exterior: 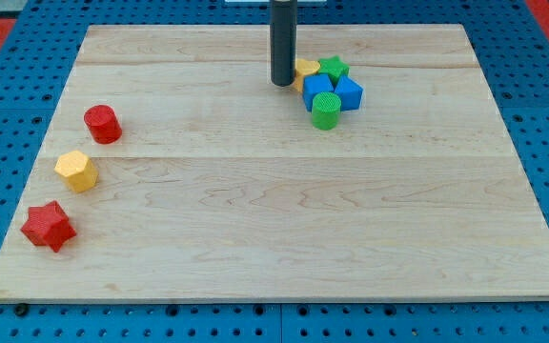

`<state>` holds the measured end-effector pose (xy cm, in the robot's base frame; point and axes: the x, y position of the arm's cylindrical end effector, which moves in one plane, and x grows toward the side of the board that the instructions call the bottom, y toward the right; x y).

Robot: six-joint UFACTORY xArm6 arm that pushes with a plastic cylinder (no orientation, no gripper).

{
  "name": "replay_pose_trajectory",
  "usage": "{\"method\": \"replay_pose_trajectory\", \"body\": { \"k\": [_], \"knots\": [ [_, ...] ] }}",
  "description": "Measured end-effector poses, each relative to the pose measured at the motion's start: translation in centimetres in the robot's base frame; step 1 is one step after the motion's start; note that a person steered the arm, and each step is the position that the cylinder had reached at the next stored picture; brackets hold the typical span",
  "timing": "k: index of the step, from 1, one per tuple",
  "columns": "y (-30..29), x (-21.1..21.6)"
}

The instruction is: Slide the red circle towards the group of blocks

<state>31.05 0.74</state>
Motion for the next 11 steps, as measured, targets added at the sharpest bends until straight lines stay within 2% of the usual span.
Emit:
{"method": "replay_pose_trajectory", "body": {
  "k": [1,2,3,5,6,9,10,11],
  "knots": [
    [-5.0,3.2],
    [-8.6,8.3],
    [-14.9,11.9],
    [-26.6,12.1],
    [-26.8,10.2],
    [-12.4,5.1],
    [-14.7,3.9],
    [-14.2,1.4]
  ]
}}
